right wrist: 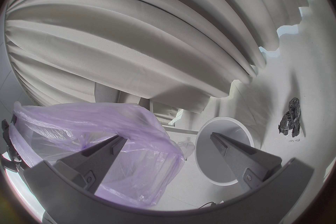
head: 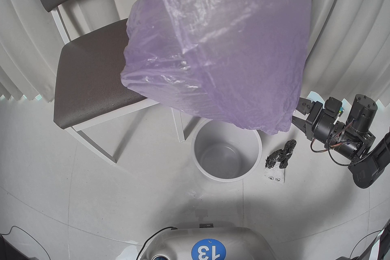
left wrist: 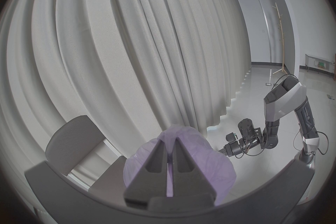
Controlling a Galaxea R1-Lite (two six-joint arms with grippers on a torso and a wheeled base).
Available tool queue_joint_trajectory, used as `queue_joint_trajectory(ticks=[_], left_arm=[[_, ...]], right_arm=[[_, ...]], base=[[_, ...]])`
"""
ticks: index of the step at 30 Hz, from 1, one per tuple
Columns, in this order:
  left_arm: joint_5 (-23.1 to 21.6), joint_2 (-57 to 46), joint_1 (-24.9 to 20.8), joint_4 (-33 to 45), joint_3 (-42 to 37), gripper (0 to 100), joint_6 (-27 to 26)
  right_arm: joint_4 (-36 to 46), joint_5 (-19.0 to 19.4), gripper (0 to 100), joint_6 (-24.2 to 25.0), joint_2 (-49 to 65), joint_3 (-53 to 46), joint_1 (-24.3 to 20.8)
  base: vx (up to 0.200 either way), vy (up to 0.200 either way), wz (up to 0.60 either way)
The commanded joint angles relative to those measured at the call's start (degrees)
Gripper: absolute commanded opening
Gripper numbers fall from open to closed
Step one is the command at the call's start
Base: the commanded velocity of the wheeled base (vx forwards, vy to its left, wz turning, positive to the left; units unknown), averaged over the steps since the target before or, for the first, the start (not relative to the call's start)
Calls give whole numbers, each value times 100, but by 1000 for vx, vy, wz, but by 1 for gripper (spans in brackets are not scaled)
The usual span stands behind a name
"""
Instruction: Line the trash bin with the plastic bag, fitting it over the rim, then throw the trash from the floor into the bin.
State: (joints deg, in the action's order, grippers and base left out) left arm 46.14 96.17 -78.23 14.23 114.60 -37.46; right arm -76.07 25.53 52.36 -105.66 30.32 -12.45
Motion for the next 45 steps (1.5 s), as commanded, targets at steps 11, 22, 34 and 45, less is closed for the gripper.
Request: queue_joint_trajectory(ticks=[11,22,34,45], left_arm=[[0,7,-96,-8,-1,0,11],[9,-37,-87,28,-1,0,2],[0,-257,343,1302,-1,0,11],[-114,-600,1038,3306,-1,0,327]], right_arm=[[-92,374,0,55,-87,-114,-12],[-163,374,0,-6,-78,-167,49],[936,392,0,-964,256,-87,243],[2413,383,0,-2388,687,-123,208]], base=[[0,0,0],[0,0,0],[0,0,0],[0,0,0]])
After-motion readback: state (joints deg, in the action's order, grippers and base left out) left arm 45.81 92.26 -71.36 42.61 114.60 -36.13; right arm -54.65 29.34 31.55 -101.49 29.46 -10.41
